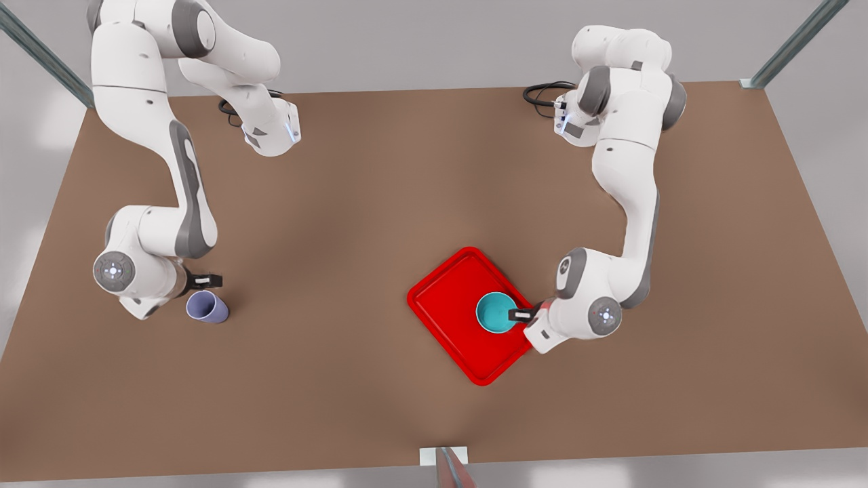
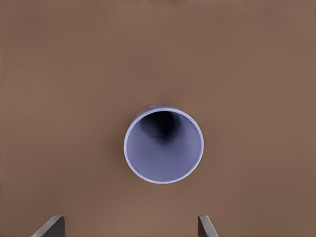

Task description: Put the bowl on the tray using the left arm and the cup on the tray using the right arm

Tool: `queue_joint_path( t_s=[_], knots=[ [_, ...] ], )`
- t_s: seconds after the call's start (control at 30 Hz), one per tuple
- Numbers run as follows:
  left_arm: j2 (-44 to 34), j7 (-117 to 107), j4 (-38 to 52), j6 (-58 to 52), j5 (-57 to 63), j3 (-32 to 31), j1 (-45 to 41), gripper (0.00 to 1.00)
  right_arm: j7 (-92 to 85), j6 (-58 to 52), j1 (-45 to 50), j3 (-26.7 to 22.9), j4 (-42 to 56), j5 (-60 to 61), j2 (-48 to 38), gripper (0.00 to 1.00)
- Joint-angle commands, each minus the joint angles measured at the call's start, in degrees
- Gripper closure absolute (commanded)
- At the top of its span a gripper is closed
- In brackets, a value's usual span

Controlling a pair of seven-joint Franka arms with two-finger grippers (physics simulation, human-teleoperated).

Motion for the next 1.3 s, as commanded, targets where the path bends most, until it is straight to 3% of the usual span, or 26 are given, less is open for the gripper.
queue_joint_path(
  t_s=[0.0, 0.03, 0.07, 0.1, 0.2, 0.23, 0.27, 0.3, 0.97, 1.03, 1.13, 1.17, 1.27],
  knots=[
    [-4.7, -13.8, 4.1, -21.8, 2.3, 3.0, 0.8, 0.0, 4.8, 10.3, 0.0, 0.0, -0.1, 2.1, 0.1, 0.0],
    [-6.6, -13.8, 10.2, -28.9, 2.3, 6.4, 0.8, 0.0, 4.9, 10.3, 0.1, 0.0, -0.5, 3.2, 0.4, 0.0],
    [-10.9, -13.5, 10.7, -33.9, 2.4, 8.9, 0.8, 0.0, 4.8, 10.3, 0.0, 0.0, -0.8, 4.3, 0.9, 0.0],
    [-16.0, -9.0, 10.7, -38.0, 6.4, 9.9, 0.8, 0.0, 4.8, 10.3, 0.1, 0.0, -1.5, 5.3, 1.2, 0.0],
    [-19.3, -1.7, 10.7, -44.6, 10.9, 10.0, 0.7, 0.0, 4.8, 10.3, 0.0, 0.0, -1.6, 6.1, 3.4, 0.0],
    [-26.1, -1.7, 2.2, -38.8, 12.2, 9.6, 0.6, 0.0, 4.7, 10.4, -0.4, 0.0, -1.6, 6.1, 3.9, 0.0],
    [-35.9, -1.7, -13.1, -27.4, 12.9, 9.6, -0.8, 0.0, 4.3, 11.0, -0.7, 0.0, -1.6, 6.1, 4.2, 0.0],
    [-37.0, -1.8, -15.4, -27.5, 18.6, 9.7, -3.8, 0.0, 4.1, 11.3, -0.7, 0.0, -1.5, 6.1, 4.8, 0.0],
    [-36.0, -1.7, -14.2, -32.3, 17.8, 10.0, -3.6, 0.0, 3.7, 13.4, -0.3, 0.0, -1.0, 6.0, 9.2, 0.01],
    [-36.0, -1.7, -14.2, -32.3, 17.8, 10.0, -3.5, 0.0, 2.8, 12.9, -0.5, 0.0, -0.8, 6.0, 9.2, 0.39],
    [-36.0, -1.7, -14.2, -32.9, 17.8, 10.0, -3.5, 0.0, 0.1, 11.1, -1.0, 0.0, 0.6, 5.7, 9.2, 0.72],
    [-36.0, -1.7, -14.2, -33.0, 17.8, 10.0, -3.6, 0.0, -1.3, 11.1, -1.4, 0.0, 0.6, 5.8, 9.2, 0.78],
    [-36.3, -1.7, -14.1, -35.9, 17.8, 9.7, -3.7, 0.0, -3.4, 11.0, -1.8, 0.0, 0.9, 5.7, 9.2, 0.79]
  ],
)
